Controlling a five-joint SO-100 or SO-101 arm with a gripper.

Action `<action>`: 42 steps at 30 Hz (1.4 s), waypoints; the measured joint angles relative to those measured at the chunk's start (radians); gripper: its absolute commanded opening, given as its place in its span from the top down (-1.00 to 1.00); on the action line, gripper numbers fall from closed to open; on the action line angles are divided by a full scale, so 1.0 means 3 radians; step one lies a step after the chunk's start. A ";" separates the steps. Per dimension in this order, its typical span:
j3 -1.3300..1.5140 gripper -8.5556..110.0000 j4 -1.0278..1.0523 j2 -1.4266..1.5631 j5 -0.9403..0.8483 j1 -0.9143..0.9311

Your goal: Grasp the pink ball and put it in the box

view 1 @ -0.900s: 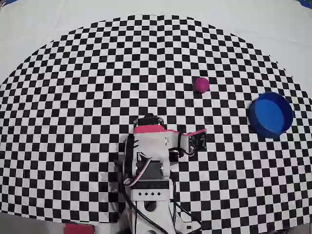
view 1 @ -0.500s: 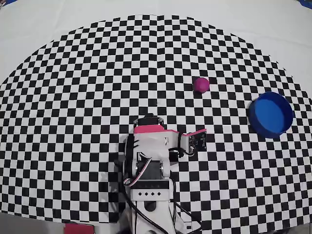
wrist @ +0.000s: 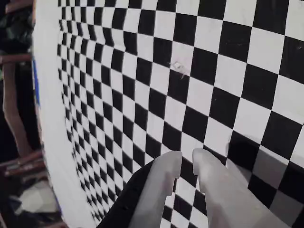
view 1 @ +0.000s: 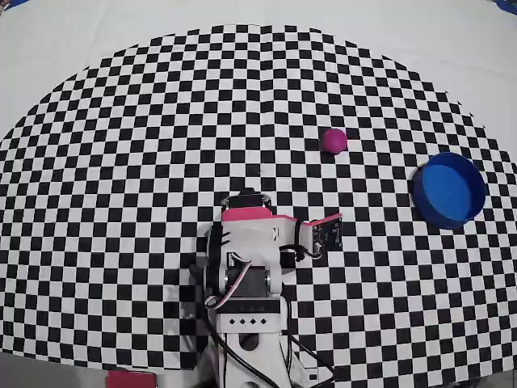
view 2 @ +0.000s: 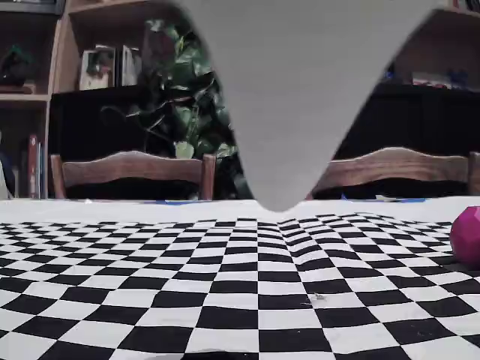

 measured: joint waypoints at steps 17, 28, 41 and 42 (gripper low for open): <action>0.0000 0.85 0.0000 0.0000 0.0000 -0.0031; 0.0000 0.85 0.0000 0.0000 0.0000 -0.0031; 0.0000 0.85 0.0000 0.0000 -0.0005 -0.0056; 0.0000 0.85 0.0000 0.0000 -0.0005 -0.0056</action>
